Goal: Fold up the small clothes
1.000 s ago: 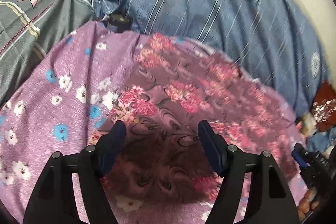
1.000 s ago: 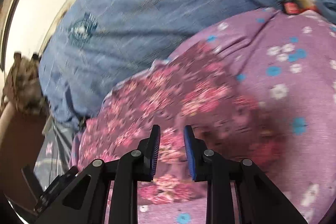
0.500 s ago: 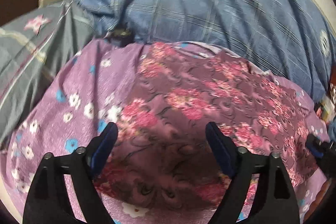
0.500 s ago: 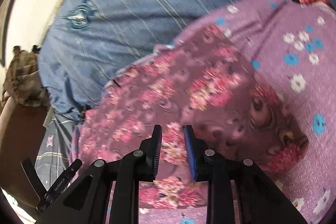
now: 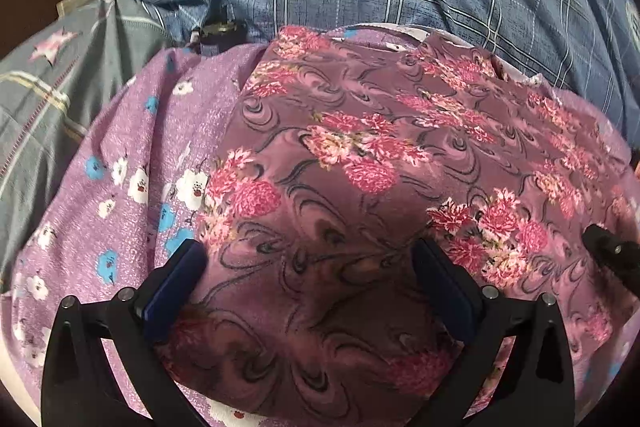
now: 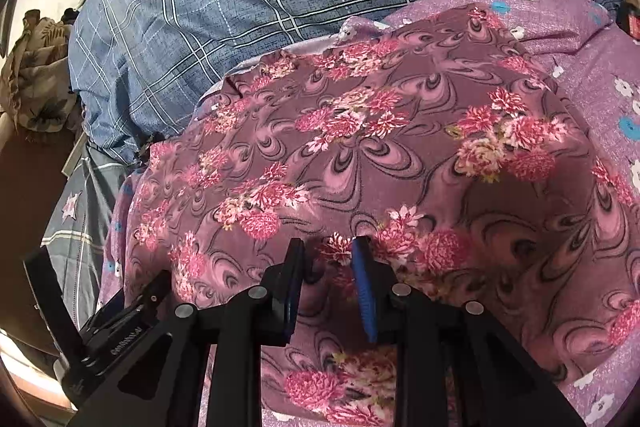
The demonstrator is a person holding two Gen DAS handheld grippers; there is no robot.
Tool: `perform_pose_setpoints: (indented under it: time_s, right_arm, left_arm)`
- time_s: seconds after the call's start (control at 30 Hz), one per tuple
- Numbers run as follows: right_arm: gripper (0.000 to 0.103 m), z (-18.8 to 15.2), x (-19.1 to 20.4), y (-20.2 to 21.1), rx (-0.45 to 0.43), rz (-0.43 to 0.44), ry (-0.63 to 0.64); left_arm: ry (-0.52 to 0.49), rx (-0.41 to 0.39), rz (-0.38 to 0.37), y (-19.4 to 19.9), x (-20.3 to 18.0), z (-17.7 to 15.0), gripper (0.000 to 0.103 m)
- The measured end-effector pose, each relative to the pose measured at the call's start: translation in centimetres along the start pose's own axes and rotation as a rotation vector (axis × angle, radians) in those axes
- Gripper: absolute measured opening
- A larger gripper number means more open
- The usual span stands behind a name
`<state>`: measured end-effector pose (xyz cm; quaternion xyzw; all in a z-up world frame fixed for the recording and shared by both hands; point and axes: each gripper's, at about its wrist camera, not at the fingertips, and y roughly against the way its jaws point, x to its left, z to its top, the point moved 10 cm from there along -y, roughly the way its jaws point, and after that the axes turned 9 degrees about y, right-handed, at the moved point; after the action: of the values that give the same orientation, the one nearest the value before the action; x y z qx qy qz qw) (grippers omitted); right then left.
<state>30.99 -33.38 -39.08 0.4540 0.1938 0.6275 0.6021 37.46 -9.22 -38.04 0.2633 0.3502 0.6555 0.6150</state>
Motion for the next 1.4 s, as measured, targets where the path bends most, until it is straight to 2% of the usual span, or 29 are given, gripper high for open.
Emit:
perform_pose_setpoints:
  time_s: [0.3, 0.8, 1.1, 1.23, 1.4]
  right_arm:
    - [0.027, -0.2, -0.2, 0.2, -0.025, 0.009, -0.026]
    - [0.032, -0.2, 0.2, 0.1, -0.043, -0.015, 0.007]
    - [0.035, -0.4, 1.2, -0.1, -0.042, -0.117, 0.096]
    - [0.036, -0.5, 1.3, 0.0, -0.040, -0.133, 0.114]
    - [0.037, -0.7, 1.4, 0.1, -0.035, -0.151, 0.132]
  left_arm:
    - [-0.010, -0.021, -0.002, 0.3, -0.1, -0.1, 0.103]
    - [0.000, -0.037, -0.023, 0.2, 0.1, -0.3, 0.103]
    - [0.019, 0.010, -0.026, 0.7, 0.2, 0.0, 0.103]
    - [0.012, -0.015, -0.025, 1.7, -0.2, 0.5, 0.103]
    - [0.046, -0.106, -0.073, 3.8, -0.7, 1.7, 0.103]
